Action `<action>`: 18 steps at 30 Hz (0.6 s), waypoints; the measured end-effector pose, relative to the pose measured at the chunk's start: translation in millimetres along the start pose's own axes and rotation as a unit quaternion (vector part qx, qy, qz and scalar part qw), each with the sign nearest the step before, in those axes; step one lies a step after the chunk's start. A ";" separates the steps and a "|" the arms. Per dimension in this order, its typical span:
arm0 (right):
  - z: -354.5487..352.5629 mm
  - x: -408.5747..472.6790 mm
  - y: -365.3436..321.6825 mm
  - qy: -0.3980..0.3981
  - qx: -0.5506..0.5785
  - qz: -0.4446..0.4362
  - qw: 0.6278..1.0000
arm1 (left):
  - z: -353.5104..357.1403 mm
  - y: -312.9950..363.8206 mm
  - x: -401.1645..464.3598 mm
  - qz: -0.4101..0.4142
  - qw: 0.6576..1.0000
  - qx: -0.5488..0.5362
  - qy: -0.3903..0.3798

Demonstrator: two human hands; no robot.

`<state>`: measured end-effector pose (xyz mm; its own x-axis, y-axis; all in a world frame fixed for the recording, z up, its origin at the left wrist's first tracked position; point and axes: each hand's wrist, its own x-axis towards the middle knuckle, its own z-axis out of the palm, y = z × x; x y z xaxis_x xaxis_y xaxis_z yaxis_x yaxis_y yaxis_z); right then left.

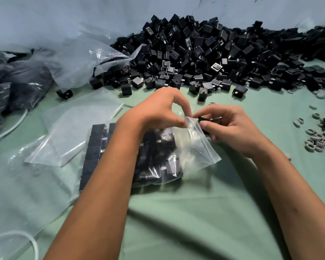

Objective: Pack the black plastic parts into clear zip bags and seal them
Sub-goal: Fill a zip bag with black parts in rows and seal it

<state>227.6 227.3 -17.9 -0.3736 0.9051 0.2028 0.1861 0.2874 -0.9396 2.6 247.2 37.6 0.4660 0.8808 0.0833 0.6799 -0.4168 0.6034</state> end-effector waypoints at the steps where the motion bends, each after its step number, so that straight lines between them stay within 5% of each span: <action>1: 0.5 0.1 -0.1 -0.031 0.010 0.022 0.999 | 1.0 1.2 0.6 0.001 1.000 0.006 0.001; 8: 3.7 -3.5 -1.9 -0.144 0.006 0.078 0.986 | 8.9 9.8 4.3 0.019 0.999 0.025 0.014; 18: 0.5 -4.7 -3.2 -0.196 -0.020 0.087 0.977 | 9.6 10.4 5.0 0.021 1.000 0.017 0.010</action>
<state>228.3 222.0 -15.9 -0.6511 0.7539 -0.0875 0.3103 0.1592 -0.9372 17.5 245.1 36.7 0.4833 0.8664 0.1251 0.6790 -0.4613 0.5711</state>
